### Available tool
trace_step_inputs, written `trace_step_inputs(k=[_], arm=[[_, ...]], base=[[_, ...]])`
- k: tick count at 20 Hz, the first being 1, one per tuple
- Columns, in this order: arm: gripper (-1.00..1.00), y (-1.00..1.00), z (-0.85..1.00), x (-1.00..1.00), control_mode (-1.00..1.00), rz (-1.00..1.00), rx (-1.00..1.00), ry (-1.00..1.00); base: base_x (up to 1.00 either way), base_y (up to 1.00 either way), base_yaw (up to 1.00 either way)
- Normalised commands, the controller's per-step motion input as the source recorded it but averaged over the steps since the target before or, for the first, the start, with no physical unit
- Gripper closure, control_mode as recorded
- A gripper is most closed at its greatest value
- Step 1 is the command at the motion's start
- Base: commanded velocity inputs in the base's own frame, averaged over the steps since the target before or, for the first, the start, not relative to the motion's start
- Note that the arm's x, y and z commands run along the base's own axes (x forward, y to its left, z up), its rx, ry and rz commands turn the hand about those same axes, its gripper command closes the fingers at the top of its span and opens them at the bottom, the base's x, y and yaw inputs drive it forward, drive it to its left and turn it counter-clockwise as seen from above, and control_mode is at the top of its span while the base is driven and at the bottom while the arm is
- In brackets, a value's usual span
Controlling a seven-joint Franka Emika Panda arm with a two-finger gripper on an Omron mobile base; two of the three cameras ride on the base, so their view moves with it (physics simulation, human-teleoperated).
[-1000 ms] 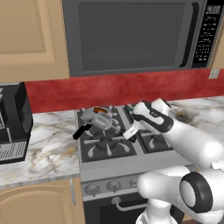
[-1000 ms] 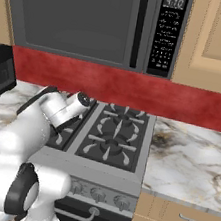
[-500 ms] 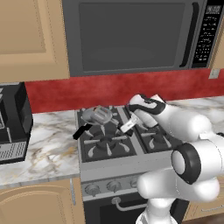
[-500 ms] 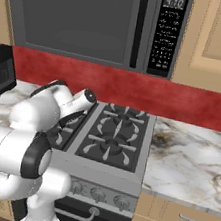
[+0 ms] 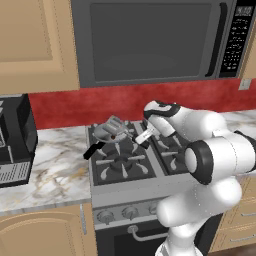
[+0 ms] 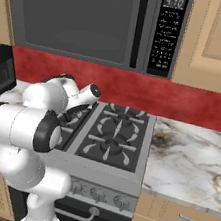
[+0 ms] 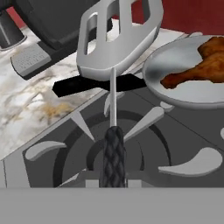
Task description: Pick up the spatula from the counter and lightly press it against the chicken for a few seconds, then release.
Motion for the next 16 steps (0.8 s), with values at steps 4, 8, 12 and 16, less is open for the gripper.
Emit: trace_step_inputs(k=[4,8,12,16], arm=[[1.0,-0.03,-0.02,0.36,-1.0,0.0,0.0,0.0],[1.0,-0.03,-0.03,0.4,-1.0,0.0,0.0,0.0],[1.0,-0.04,-0.07,0.38,-1.0,0.0,0.0,0.0],[1.0,-0.07,-0.13,0.32,-1.0,0.0,0.0,0.01]], base=[[0.0,0.0,0.0],[0.0,0.0,0.0],[0.0,0.0,0.0],[0.0,0.0,0.0]])
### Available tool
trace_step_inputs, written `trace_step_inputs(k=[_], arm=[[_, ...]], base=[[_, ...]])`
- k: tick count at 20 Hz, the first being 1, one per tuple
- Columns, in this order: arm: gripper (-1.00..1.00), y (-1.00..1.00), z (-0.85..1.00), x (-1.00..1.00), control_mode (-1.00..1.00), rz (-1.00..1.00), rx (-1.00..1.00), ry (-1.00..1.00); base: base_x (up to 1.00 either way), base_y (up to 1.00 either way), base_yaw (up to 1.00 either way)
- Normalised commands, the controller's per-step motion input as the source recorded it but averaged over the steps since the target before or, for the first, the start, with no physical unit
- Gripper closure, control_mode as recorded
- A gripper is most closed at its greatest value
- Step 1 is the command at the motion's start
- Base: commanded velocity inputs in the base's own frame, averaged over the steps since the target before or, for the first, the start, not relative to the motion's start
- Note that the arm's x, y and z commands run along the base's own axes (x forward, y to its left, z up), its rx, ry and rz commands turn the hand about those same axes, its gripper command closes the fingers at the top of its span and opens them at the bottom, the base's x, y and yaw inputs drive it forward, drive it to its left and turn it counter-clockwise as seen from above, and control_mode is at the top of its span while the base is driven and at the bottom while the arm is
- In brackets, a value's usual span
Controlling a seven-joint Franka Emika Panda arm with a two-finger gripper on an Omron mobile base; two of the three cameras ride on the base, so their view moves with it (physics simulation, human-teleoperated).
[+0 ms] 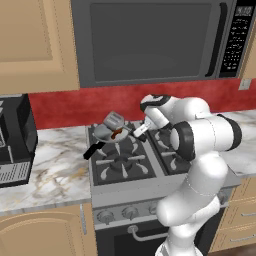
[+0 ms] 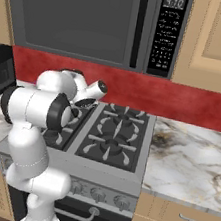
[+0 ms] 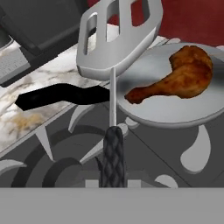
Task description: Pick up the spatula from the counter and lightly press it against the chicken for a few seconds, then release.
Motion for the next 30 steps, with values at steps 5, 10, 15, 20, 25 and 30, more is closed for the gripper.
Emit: trace_step_inputs(k=[5,10,15,20,25,30], arm=[[1.0,-0.06,-0.14,0.3,-1.0,0.0,0.0,0.01],[1.0,-0.01,-0.02,0.38,-1.0,0.0,0.01,0.07],[1.0,-0.02,-0.08,0.26,-1.0,0.0,-0.01,0.03],[1.0,-0.06,-0.17,0.15,-1.0,0.01,-0.05,0.0],[1.0,-0.03,-0.04,0.12,-1.0,0.01,-0.05,0.0],[1.0,-0.02,-0.03,0.12,-1.0,0.0,-0.05,0.0]], base=[[0.0,0.0,0.0],[0.0,0.0,0.0],[0.0,0.0,0.0],[0.0,0.0,0.0],[0.0,0.0,0.0],[0.0,0.0,0.0]])
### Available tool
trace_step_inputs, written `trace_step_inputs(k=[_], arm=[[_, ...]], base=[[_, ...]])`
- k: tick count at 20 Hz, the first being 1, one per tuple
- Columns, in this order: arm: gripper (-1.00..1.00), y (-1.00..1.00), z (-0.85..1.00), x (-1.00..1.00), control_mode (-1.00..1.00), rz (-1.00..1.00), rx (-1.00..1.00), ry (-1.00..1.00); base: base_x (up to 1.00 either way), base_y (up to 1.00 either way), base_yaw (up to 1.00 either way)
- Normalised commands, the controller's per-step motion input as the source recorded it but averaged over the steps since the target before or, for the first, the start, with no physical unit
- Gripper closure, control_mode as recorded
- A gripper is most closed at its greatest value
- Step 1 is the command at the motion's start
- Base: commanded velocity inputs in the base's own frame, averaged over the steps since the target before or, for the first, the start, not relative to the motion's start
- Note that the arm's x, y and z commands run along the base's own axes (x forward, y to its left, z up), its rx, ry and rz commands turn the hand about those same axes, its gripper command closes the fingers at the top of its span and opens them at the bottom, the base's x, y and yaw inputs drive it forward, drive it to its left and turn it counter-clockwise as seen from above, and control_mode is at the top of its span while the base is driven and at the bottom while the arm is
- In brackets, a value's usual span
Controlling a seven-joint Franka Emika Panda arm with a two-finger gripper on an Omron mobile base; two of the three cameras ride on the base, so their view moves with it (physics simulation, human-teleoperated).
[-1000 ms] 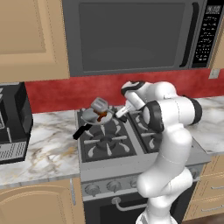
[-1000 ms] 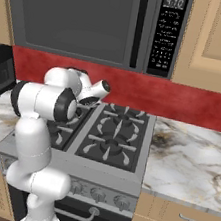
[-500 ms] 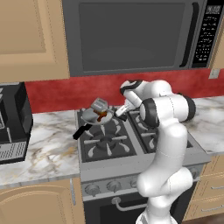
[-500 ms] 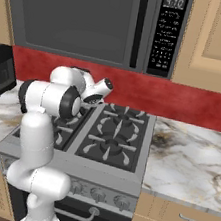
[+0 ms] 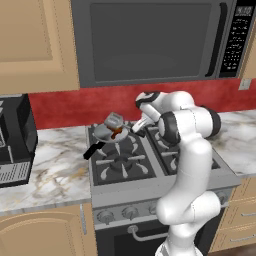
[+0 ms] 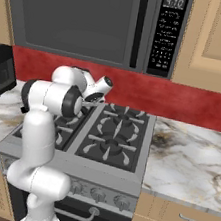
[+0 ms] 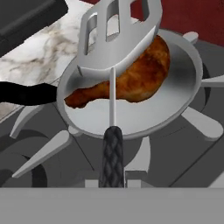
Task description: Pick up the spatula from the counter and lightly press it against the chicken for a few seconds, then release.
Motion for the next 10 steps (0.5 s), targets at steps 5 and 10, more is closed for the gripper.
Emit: trace_step_inputs(k=[5,10], arm=[[1.0,-0.03,-0.14,0.09,-1.0,0.0,-0.05,0.0],[1.0,-0.01,-0.11,0.12,-1.0,0.0,-0.04,0.0]], base=[[0.0,0.0,0.0],[0.0,0.0,0.0]])
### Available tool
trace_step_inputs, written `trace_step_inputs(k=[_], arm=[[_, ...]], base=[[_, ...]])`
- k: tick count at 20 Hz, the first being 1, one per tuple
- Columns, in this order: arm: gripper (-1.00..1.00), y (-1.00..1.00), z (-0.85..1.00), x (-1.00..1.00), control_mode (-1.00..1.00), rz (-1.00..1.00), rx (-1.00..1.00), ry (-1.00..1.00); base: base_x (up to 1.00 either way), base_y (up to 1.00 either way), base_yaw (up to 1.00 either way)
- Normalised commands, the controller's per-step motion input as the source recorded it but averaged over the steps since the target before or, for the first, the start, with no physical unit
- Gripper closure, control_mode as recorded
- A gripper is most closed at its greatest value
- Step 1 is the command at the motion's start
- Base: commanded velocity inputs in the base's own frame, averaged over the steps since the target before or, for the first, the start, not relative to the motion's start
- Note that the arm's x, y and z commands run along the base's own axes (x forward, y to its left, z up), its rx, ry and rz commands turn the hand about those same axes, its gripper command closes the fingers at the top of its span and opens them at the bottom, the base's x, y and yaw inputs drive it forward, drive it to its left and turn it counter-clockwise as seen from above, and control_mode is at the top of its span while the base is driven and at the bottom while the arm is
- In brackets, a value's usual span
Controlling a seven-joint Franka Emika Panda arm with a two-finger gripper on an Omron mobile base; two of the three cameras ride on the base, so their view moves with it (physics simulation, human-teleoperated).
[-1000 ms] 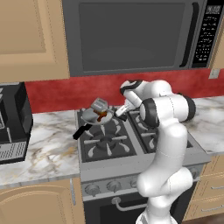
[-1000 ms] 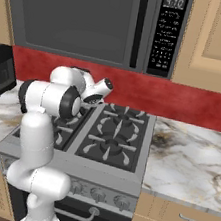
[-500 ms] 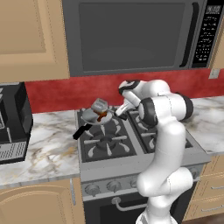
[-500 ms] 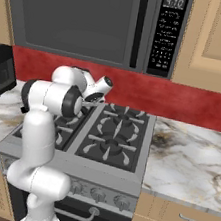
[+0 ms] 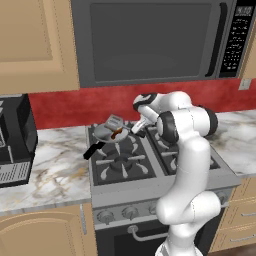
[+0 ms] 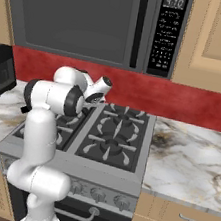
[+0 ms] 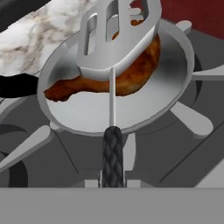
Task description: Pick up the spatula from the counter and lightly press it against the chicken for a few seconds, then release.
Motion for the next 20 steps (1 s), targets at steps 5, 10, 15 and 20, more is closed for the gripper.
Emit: trace_step_inputs(k=[5,10,15,20], arm=[[1.0,-0.02,-0.01,0.13,-1.0,0.0,-0.04,0.0],[1.0,-0.03,-0.09,0.12,-1.0,0.0,-0.05,0.01],[1.0,-0.04,-0.07,0.01,-1.0,0.0,-0.04,0.0],[1.0,-0.07,-0.07,0.0,-1.0,0.0,-0.03,0.0]], base=[[0.0,0.0,0.0],[0.0,0.0,0.0],[0.0,0.0,0.0],[0.0,0.0,0.0]])
